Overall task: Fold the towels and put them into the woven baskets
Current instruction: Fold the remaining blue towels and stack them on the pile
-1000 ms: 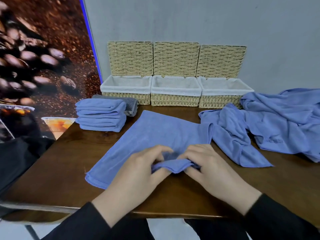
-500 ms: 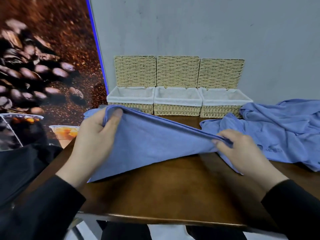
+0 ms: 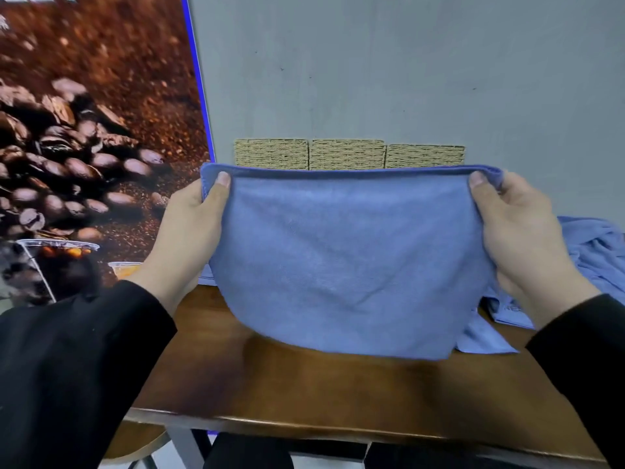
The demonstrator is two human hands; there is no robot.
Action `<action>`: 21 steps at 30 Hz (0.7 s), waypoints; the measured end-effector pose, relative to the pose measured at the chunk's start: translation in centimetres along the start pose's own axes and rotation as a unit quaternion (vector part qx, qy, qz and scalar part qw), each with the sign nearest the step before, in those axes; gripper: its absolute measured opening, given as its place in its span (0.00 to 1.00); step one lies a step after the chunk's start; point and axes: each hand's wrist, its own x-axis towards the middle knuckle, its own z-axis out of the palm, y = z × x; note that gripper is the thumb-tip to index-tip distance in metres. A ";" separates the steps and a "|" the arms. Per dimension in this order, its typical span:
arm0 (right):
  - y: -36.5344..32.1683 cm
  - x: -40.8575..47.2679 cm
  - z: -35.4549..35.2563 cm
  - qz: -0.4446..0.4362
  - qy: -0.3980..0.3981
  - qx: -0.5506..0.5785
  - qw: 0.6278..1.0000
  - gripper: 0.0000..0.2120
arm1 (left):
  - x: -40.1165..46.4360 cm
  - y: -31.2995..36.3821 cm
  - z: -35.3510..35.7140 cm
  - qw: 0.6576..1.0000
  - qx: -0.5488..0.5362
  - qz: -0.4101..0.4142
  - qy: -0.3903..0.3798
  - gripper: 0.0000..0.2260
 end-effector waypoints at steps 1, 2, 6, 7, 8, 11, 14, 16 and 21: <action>-0.1 0.5 -0.1 0.006 0.000 0.001 1.000 0.25 | 0.4 0.0 0.1 1.000 -0.005 0.005 -0.003 0.15; 0.0 1.2 -0.3 0.010 -0.002 0.002 1.000 0.26 | 0.8 0.1 0.3 1.000 -0.009 0.005 -0.007 0.16; 1.7 4.1 -0.3 0.032 -0.017 -0.013 0.999 0.26 | 4.2 -1.6 1.4 0.998 0.027 -0.025 -0.045 0.25; 2.7 4.8 0.1 0.040 -0.024 -0.037 0.998 0.24 | 5.2 -2.4 1.8 0.995 0.077 -0.019 -0.061 0.27; 4.1 5.5 0.8 0.046 -0.038 -0.077 0.995 0.21 | 6.1 -3.6 2.4 0.985 0.156 -0.001 -0.075 0.26; 8.1 5.7 3.1 0.072 -0.104 -0.327 0.937 0.23 | 6.9 -6.5 4.3 0.905 0.410 0.059 -0.096 0.20; 10.7 2.4 5.3 0.040 -0.166 -0.397 0.902 0.32 | 4.8 -8.9 6.6 0.885 0.434 0.102 -0.133 0.26; 12.0 -0.9 6.7 0.017 -0.232 -0.367 0.901 0.27 | 2.1 -10.7 8.4 0.880 0.405 0.101 -0.227 0.23; 16.3 -6.3 7.9 -0.010 -0.394 -0.423 0.816 0.31 | -4.6 -15.3 11.7 0.784 0.454 0.073 -0.417 0.26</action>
